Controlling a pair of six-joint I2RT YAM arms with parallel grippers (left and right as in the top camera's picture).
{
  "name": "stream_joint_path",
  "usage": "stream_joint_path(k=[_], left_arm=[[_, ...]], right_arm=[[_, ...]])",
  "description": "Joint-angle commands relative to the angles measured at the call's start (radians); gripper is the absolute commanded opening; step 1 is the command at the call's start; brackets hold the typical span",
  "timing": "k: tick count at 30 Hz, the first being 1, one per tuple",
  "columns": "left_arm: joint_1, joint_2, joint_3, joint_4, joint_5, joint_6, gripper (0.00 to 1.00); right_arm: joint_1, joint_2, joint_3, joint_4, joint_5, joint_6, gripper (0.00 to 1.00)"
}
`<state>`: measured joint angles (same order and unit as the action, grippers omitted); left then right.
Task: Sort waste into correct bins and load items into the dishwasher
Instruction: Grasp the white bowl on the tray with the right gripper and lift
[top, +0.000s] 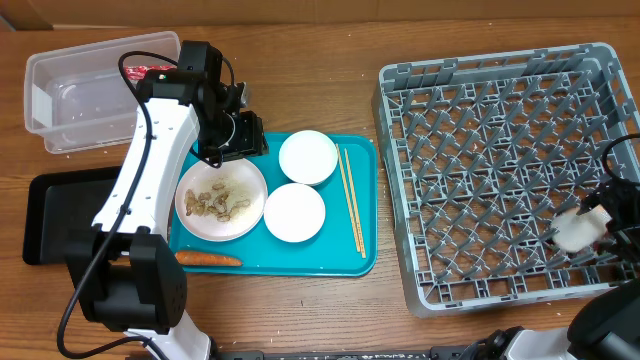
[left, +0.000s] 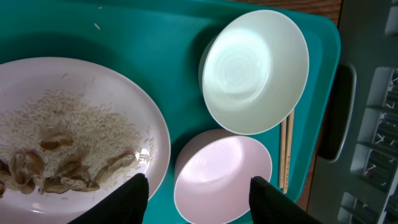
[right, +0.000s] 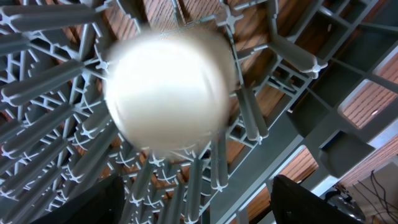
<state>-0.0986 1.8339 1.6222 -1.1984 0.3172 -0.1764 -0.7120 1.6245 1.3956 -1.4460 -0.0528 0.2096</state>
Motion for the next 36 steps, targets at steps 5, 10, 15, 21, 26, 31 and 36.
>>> stream_joint_path(k=[5, 10, 15, 21, 26, 31, 36], left_arm=[[-0.008, -0.036, 0.015, -0.014, -0.033, 0.018, 0.55], [-0.006, -0.036, 0.015, -0.047, -0.146, -0.028, 0.60], [-0.002, -0.036, 0.015, -0.082, -0.293, -0.133, 0.65], [0.056, -0.036, 0.015, -0.125, -0.347, -0.283, 0.73], [0.106, -0.036, 0.015, -0.124, -0.343, -0.303, 0.78], [0.111, -0.036, 0.015, -0.125, -0.343, -0.303, 0.80], [0.103, -0.036, 0.015, -0.125, -0.343, -0.303, 0.80]], right_arm=[[0.032, -0.025, 0.093, 0.000, -0.270, -0.110, 0.77], [0.190, -0.066, 0.225, 0.001, -0.439, -0.182, 0.78], [0.497, -0.072, 0.269, 0.098, -0.457, -0.180, 0.82], [0.882, 0.004, 0.266, 0.285, -0.334, -0.064, 0.82], [1.070, 0.144, 0.266, 0.406, -0.254, -0.021, 0.82], [1.164, 0.325, 0.266, 0.514, -0.156, 0.057, 0.81], [1.178, 0.447, 0.266, 0.592, -0.131, 0.065, 0.72]])
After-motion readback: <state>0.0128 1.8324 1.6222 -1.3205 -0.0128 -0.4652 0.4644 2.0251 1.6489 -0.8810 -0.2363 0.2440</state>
